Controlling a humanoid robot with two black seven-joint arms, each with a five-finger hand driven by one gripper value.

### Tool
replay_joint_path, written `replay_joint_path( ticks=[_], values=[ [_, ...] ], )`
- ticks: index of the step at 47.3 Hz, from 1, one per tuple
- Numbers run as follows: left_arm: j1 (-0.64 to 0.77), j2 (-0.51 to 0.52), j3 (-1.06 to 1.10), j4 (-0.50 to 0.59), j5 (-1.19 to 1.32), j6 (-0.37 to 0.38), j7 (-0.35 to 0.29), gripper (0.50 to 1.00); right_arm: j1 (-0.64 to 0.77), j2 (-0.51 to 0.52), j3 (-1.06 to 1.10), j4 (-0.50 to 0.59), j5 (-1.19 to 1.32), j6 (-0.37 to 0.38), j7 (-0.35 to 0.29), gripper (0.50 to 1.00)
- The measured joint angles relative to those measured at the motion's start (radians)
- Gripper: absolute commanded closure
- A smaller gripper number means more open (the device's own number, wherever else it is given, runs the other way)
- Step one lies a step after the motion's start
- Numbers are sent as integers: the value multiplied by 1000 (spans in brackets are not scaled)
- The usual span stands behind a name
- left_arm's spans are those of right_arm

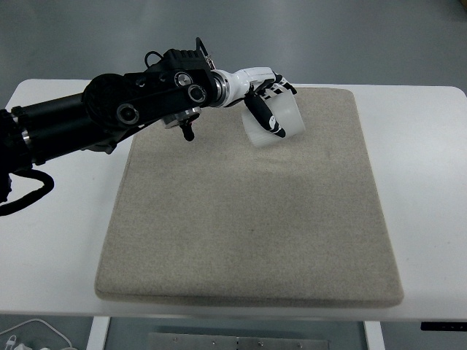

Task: Flip white cup upright
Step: 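Lift the cup with the left hand and rotate it opening-up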

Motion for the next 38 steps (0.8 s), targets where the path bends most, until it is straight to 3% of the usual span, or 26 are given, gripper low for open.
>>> replay_joint_path(
  ticks=[21, 38],
  values=[
    [138, 46, -243, 101, 0, -86, -210, 984, 2, 0, 0, 0, 0, 0, 0, 570],
    [242, 43, -364, 135, -1, -102, -400, 982, 1, 0, 0, 0, 0, 0, 0, 570]
  ],
)
